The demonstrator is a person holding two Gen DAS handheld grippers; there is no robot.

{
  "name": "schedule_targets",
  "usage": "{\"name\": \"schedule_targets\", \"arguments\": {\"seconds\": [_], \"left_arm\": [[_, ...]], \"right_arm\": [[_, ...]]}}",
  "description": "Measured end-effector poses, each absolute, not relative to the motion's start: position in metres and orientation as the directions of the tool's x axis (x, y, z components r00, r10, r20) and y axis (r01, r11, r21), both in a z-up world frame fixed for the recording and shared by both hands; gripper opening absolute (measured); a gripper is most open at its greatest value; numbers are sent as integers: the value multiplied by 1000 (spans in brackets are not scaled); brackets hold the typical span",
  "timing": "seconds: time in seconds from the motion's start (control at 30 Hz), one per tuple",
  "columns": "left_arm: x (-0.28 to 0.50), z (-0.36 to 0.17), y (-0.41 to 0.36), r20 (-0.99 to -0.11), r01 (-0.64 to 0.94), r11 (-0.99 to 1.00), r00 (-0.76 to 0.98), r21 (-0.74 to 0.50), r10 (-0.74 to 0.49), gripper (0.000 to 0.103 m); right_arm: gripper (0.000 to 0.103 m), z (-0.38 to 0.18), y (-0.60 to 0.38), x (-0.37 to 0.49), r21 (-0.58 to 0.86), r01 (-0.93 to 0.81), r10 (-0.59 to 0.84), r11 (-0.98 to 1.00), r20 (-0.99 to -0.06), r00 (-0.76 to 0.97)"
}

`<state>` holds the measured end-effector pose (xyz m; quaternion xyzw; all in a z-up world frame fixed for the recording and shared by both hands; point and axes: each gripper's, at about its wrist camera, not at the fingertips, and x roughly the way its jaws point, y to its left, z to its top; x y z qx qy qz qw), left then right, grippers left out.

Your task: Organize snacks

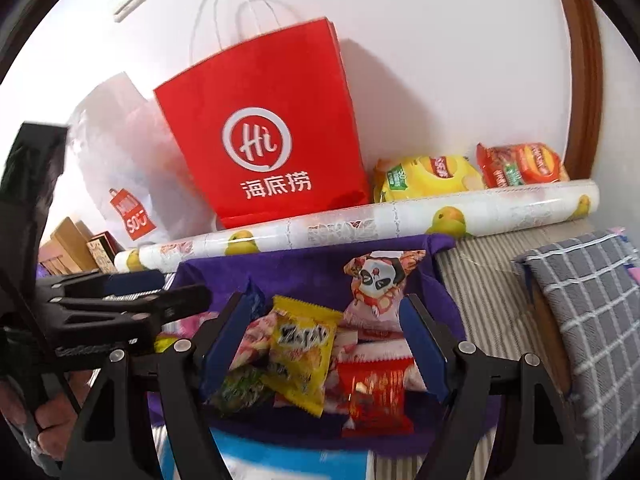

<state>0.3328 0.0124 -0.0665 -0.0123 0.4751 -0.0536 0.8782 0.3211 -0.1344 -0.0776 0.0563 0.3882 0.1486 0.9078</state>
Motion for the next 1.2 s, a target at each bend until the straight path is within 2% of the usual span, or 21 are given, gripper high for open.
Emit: {"name": "schedule_targets", "arguments": {"seconds": [0.17,0.23,0.53,0.6,0.7,0.8,1.0,1.13,1.2], "left_arm": [[304,-46,8,-813,91,992,569,-82,-119,77],[287,-41,11,-812,95,991,568,-97,-134,77],[208,-25,31,-779,47,987,609,-151,-148,87],[194,-22,29,-773,32,991,623,-130,-122,87],[174,-19,26,-765,18,995,638,-102,-90,88],[153,-14,19,-748,14,997,660,-76,-66,90],[117,0,5,-715,8,999,698,-49,-41,94],[97,8,-6,-704,7,999,709,-47,-38,95],[87,12,-12,-698,7,999,716,-34,-29,96]], "right_arm": [[76,-41,-137,279,149,-203,249,968,-690,680],[76,-33,-138,264,139,-198,238,970,-699,674],[78,-25,-143,210,170,-152,228,974,-758,611],[85,-20,-144,196,174,-141,224,975,-760,611],[91,-13,-144,172,140,-121,185,983,-754,630],[93,-9,-147,155,121,-112,164,986,-756,633],[93,-6,-168,126,187,-65,186,980,-756,628],[93,4,-172,101,138,-57,142,989,-746,650],[98,10,-176,88,136,-52,136,989,-729,671]]}}
